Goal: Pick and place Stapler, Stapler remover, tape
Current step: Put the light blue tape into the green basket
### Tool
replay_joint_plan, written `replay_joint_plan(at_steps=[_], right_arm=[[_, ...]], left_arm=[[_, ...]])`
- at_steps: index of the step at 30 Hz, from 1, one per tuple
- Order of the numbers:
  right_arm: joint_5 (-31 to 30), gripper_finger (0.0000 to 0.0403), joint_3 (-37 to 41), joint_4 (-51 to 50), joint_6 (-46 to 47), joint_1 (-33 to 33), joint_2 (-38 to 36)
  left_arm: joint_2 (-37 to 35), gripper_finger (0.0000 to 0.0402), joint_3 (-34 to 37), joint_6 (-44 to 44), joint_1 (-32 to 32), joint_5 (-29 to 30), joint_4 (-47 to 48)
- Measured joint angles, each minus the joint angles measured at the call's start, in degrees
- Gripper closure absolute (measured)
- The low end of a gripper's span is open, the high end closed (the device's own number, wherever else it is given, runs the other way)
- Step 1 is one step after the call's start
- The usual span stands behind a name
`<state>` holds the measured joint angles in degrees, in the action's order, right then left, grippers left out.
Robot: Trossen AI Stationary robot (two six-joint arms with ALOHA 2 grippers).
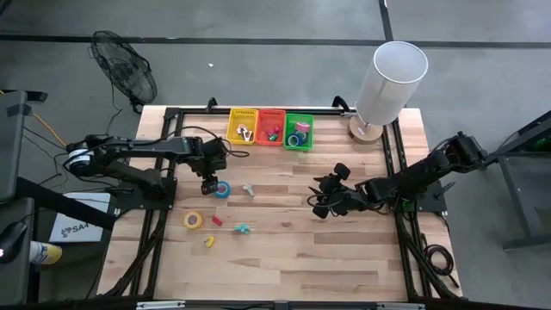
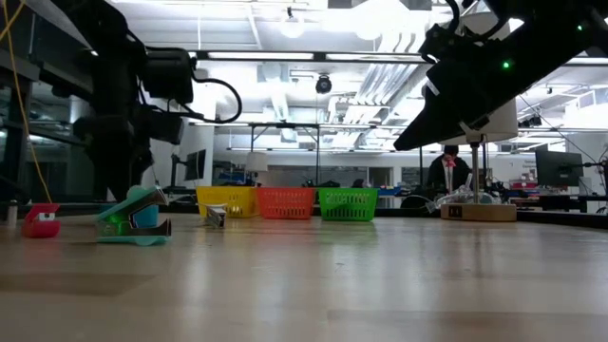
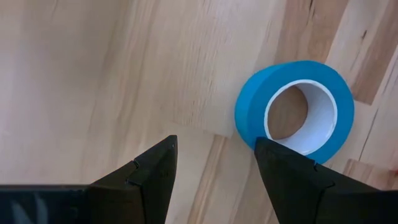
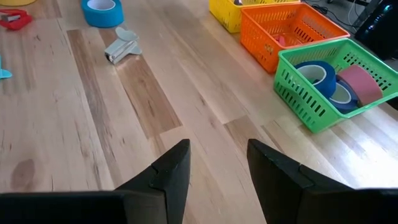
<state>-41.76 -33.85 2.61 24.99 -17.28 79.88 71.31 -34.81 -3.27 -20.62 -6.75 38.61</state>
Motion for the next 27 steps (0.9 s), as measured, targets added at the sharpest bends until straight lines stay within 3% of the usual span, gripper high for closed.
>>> replay_joint_plan(at_steps=[14,20,27], right_arm=[[0.1,0.0251,0.0,-0.2,0.0,0.0,0.0],[0.1,0.0251,0.0,-0.2,0.1,0.0,0.0],[0.1,0.0251,0.0,-0.2,0.5,0.0,0.0]], left_arm=[[-0.3,0.0184,0.2,-2.4,0.1,-6.8,-2.1],[-0.3,0.0184,0.2,-2.1,0.2,-6.7,-3.2],[0.1,0.0184,0.2,1.9,4.7,-3.3,-5.3]])
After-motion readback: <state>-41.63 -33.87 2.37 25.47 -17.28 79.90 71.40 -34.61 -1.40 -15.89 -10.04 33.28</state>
